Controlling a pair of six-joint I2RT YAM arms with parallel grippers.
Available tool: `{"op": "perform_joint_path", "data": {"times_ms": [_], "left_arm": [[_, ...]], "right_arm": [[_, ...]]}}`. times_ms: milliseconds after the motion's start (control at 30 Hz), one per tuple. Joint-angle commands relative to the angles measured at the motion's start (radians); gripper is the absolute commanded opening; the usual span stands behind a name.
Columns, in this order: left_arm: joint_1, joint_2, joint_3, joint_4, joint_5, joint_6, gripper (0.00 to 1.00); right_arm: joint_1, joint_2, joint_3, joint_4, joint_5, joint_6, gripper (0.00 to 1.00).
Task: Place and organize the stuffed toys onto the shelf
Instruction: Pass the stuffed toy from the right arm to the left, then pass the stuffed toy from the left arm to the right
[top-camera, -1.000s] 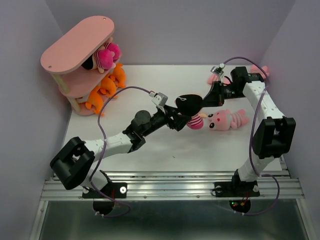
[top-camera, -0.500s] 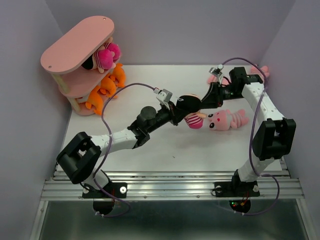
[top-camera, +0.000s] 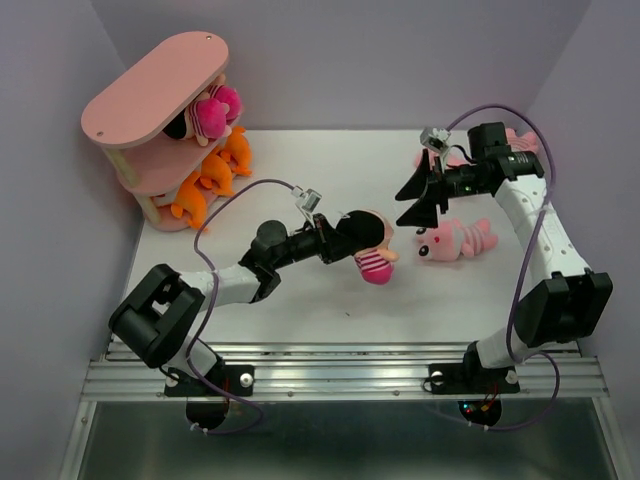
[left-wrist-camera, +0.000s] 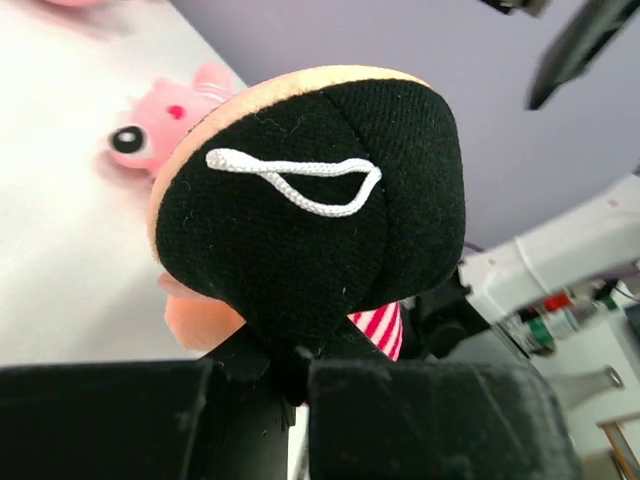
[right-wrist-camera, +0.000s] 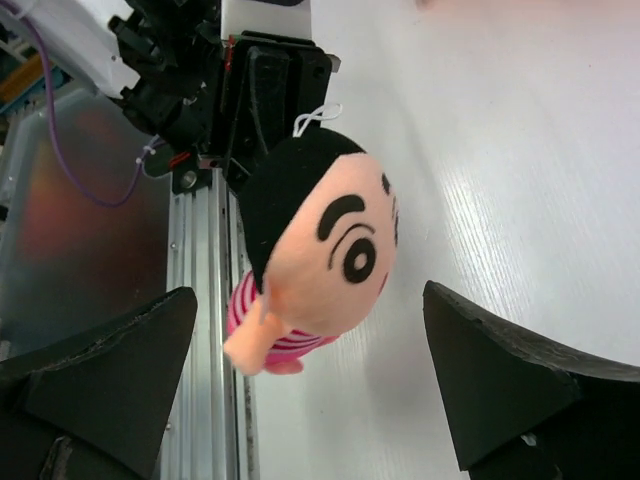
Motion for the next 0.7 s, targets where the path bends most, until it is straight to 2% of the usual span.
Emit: {"op": "perform_joint_path", "data": {"times_ms": [0, 100, 167, 300, 400, 467, 500, 567, 600, 667], "left_arm": [[0.003, -0.018, 0.001, 0.179, 0.204, -0.081, 0.00], [0.003, -0.016, 0.003, 0.190, 0.226, -0.081, 0.00], [0.003, -0.016, 0.007, 0.197, 0.245, -0.081, 0.00], [0.003, 0.008, 0.033, 0.196, 0.294, -0.092, 0.00], [0.001, 0.024, 0.041, 0.193, 0.301, -0.095, 0.00], [0.003, 0.030, 0.042, 0.191, 0.283, -0.093, 0.04], [0.003, 0.027, 0.041, 0.190, 0.272, -0.090, 0.07], [0.003, 0.016, 0.039, 0.170, 0.237, -0.080, 0.11], [0.003, -0.005, 0.036, 0.155, 0.220, -0.054, 0.17], [0.003, -0.036, 0.032, 0.089, 0.170, -0.012, 0.26]], "right_arm": [[0.057, 0.055, 0.015, -0.116, -0.035, -0.259, 1.00], [0.107, 0.106, 0.064, -0.308, -0.026, -0.442, 1.00], [0.127, 0.127, 0.050, -0.307, -0.012, -0.487, 1.00], [0.184, 0.098, 0.003, -0.180, 0.032, -0.387, 0.99], [0.231, 0.049, -0.037, -0.059, 0.074, -0.299, 0.92], [0.282, 0.029, -0.066, -0.026, 0.098, -0.242, 0.72], [0.293, 0.024, -0.075, 0.007, 0.103, -0.204, 0.55], [0.302, 0.021, -0.094, 0.027, 0.108, -0.179, 0.40], [0.302, 0.021, -0.095, 0.037, 0.109, -0.171, 0.29], [0.302, 0.023, -0.095, 0.052, 0.129, -0.136, 0.17]]}}
